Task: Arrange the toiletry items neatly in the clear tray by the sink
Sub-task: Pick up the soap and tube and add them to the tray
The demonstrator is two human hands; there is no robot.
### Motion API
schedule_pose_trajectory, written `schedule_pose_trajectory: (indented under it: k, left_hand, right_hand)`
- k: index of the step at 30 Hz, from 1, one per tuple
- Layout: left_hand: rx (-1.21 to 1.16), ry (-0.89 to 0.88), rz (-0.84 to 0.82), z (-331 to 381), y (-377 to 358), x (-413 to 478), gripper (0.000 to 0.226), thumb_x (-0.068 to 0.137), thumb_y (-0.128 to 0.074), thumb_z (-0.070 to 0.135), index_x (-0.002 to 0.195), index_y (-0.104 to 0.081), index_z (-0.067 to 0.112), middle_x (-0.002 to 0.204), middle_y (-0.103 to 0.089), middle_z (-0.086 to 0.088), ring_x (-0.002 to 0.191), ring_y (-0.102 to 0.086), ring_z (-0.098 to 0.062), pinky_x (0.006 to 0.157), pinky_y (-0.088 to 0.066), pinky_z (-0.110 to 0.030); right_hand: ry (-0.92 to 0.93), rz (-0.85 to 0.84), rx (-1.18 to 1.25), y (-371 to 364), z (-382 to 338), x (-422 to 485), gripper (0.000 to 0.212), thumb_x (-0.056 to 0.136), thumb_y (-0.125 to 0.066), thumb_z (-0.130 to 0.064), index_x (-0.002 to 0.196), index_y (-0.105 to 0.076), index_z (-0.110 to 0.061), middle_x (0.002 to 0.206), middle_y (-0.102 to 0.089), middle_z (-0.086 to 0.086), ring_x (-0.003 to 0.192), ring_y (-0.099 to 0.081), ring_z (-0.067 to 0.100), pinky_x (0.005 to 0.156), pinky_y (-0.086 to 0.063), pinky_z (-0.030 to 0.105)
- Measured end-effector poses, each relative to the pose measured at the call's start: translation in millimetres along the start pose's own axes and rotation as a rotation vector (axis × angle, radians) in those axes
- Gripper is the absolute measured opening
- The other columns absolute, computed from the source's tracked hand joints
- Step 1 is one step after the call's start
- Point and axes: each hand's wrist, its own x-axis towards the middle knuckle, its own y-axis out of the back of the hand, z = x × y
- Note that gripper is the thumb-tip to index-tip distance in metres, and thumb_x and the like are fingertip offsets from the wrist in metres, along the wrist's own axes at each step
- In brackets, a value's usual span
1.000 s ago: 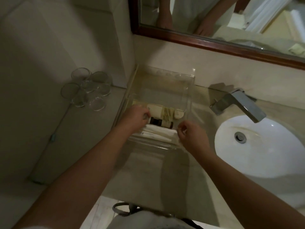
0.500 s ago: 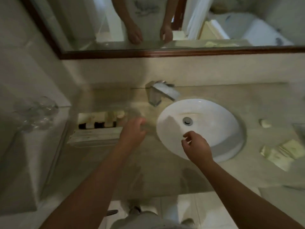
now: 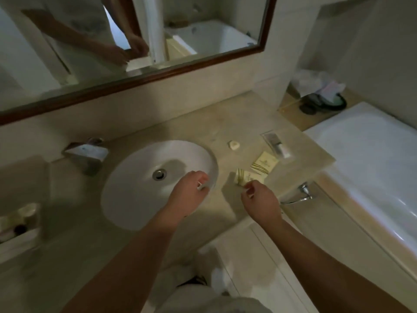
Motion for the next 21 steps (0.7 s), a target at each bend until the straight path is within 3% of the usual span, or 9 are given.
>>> schedule_pose_trajectory:
  k: [5,12,21]
  left_hand:
    - [-0.039,0.012,-0.033,17,-25,49,0.027,0.086,-0.061,0.020,0.113,-0.062,0.019,0.110,-0.061,0.001,0.098,-0.059,-0.015,0.085,-0.045,-0.025]
    - [-0.077,0.054,-0.048,23,-56,140,0.031,0.084,-0.065,0.019,0.114,-0.060,0.019,0.111,-0.061,-0.003,0.098,-0.059,-0.019,0.086,-0.049,-0.031]
    - [-0.024,0.112,-0.071,24,-88,207,0.042,0.078,-0.064,0.016,0.120,-0.057,0.017,0.118,-0.058,-0.011,0.107,-0.056,-0.028,0.088,-0.046,-0.035]
  right_hand:
    - [-0.049,-0.012,0.007,12,23,33,0.024,0.087,-0.060,-0.027,0.110,-0.062,-0.020,0.102,-0.067,-0.001,0.093,-0.064,0.020,0.077,-0.048,0.030]
    - [-0.093,-0.023,-0.075,45,48,106,0.027,0.085,-0.062,-0.029,0.111,-0.063,-0.021,0.099,-0.067,-0.004,0.093,-0.063,0.017,0.072,-0.040,0.025]
    - [-0.154,-0.018,-0.130,65,74,182,0.031,0.085,-0.063,-0.035,0.114,-0.061,-0.023,0.110,-0.063,0.002,0.096,-0.063,0.022,0.078,-0.052,0.033]
